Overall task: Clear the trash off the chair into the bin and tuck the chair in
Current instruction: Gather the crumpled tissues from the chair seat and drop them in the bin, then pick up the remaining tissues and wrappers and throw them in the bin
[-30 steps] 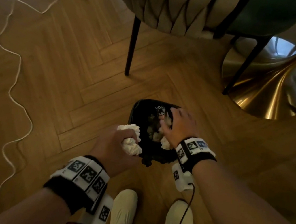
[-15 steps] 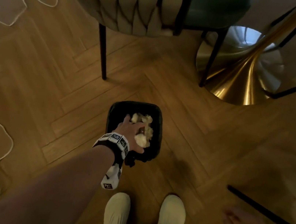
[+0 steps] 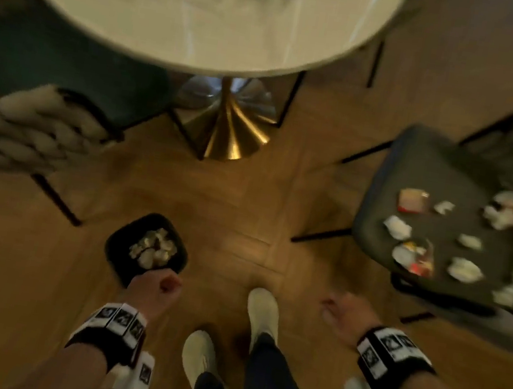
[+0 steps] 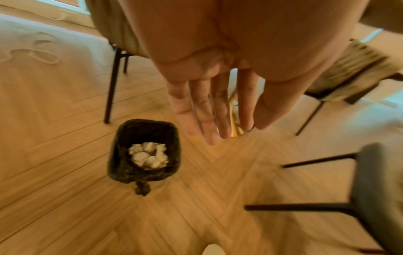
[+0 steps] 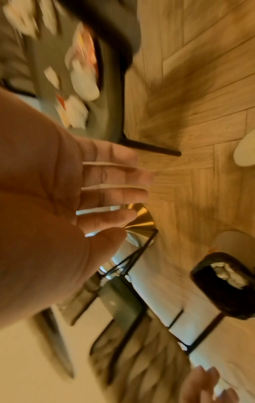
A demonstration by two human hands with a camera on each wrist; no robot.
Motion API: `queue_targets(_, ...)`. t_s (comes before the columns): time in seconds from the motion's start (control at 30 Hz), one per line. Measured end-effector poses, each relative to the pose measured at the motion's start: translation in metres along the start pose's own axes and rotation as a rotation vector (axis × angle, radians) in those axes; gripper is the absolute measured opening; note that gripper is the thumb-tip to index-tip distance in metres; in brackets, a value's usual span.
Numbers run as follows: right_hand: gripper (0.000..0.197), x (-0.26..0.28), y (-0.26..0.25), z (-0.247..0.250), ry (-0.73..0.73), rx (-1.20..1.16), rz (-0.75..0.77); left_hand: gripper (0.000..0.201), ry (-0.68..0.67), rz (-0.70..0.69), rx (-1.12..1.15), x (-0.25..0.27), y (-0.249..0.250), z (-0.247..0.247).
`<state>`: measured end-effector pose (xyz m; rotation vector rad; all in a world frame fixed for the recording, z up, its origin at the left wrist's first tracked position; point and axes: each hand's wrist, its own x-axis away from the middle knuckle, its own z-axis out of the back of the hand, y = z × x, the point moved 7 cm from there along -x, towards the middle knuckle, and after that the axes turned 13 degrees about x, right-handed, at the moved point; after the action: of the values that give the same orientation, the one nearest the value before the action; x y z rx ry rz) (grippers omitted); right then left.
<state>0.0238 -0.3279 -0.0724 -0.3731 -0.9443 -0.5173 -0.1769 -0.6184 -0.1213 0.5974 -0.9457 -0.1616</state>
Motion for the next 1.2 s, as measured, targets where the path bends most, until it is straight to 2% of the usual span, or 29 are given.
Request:
queue_targets(0.13, 0.021, 0.097, 0.069, 0.023, 0.173, -0.25, -0.105, 0.009, -0.152, -0.128, -0.088, 0.046, 0.104, -0.03)
queue_targets(0.27, 0.015, 0.171, 0.162, 0.047, 0.346, -0.357, -0.202, 0.011, -0.224, -0.281, -0.155, 0.076, 0.218, -0.069)
queue_targets(0.37, 0.012, 0.204, 0.235, 0.071, 0.412, -0.385, -0.25, 0.01, -0.272, -0.361, -0.211, 0.083, 0.293, -0.114)
queue_targets(0.47, 0.01, 0.208, 0.308, 0.094, 0.457, -0.353, -0.26, 0.01, -0.292, -0.406, -0.272, 0.072, 0.351, -0.163)
queue_targets(0.53, 0.011, 0.191, 0.363, 0.111, 0.462, -0.299, -0.245, 0.014, -0.29, -0.374, -0.297, 0.049, 0.38, -0.205)
queue_targets(0.6, 0.013, 0.159, 0.411, 0.124, 0.421, -0.219, -0.218, 0.026, -0.252, -0.349, -0.35, 0.02, 0.402, -0.249)
queue_targets(0.67, 0.014, 0.122, 0.45, 0.128, 0.343, -0.132, -0.199, 0.049, -0.215, -0.285, -0.41, -0.011, 0.413, -0.29)
queue_targets(0.77, 0.017, 0.061, 0.493, 0.116, 0.202, -0.042, -0.182, 0.093, -0.17, -0.243, -0.608, -0.059, 0.421, -0.343)
queue_targets(0.87, 0.035, 0.006, 0.52, 0.1, 0.11, -0.001, -0.216, 0.116, -0.171, -0.18, -0.672, -0.097, 0.416, -0.38)
queue_targets(0.97, 0.085, -0.037, 0.54, 0.072, 0.016, -0.068, -0.292, 0.118, -0.206, -0.151, -0.664, -0.122, 0.404, -0.41)
queue_targets(1.03, 0.116, -0.056, 0.554, 0.053, -0.021, -0.167, -0.375, 0.108, -0.189, -0.172, -0.669, -0.129, 0.4, -0.424)
queue_targets(1.1, 0.134, -0.07, 0.566, 0.039, -0.011, -0.212, -0.445, 0.092, -0.159, -0.211, -0.679, -0.134, 0.393, -0.432)
queue_targets(1.2, 0.147, -0.089, 0.578, 0.03, 0.019, -0.14, -0.447, 0.069, -0.172, -0.239, -0.653, -0.14, 0.383, -0.44)
